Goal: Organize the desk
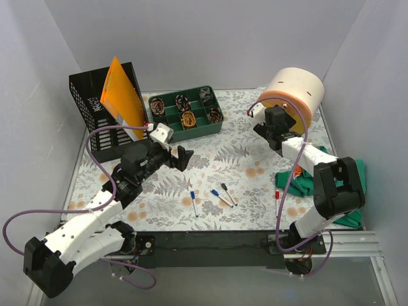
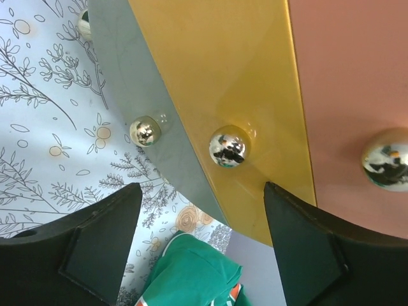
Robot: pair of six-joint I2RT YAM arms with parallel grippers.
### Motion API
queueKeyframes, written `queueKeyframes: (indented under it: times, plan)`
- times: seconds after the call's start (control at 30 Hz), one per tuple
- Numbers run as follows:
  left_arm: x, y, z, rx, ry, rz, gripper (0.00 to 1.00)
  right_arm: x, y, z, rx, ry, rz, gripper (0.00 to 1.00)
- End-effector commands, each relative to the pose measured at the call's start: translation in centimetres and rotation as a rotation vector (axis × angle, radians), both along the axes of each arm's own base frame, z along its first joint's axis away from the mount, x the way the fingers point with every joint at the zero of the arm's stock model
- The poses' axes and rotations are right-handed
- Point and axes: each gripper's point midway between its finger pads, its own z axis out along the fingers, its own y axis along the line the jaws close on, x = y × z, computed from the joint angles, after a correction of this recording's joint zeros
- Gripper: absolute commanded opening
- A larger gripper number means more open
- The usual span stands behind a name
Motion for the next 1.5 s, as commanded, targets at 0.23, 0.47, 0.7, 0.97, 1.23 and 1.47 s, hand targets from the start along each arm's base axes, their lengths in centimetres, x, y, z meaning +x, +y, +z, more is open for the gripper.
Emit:
queueKeyframes:
  times: [0.23, 0.47, 0.7, 0.97, 1.23, 1.47]
  plan:
    - [0.0, 0.1, 0.5, 0.005, -0.015, 0.002, 0.98, -2.1, 4.4, 0.4, 0.174, 0.081, 0.265, 0.84]
    - [-0.4, -0.7, -0.2, -0.002, 0.013, -0.044, 0.98, -6.0, 7.8, 2.5, 0.469, 0.123, 0.444, 0.82]
    - [-0.3, -3.0, -2.4, 0.003, 0.142, -0.126, 0.98, -7.6, 7.5, 2.6, 0.774, 0.199, 0.422, 0.74]
    - [0.2, -2.6, -3.3, 0.017, 0.160, -0.091, 0.98, -10.8, 7.5, 1.4, 0.366, 0.232, 0.875, 0.79]
    - [0.2, -2.7, -3.3, 0.019, 0.160, -0.097, 0.98, -10.1, 3.5, -2.7, -0.260, 0.491, 1.298, 0.79]
    - [0.0, -2.7, -2.7, 0.019, 0.146, -0.107, 0.98, -5.1, 2.3, -2.8, -0.442, 0.557, 1.327, 0.76]
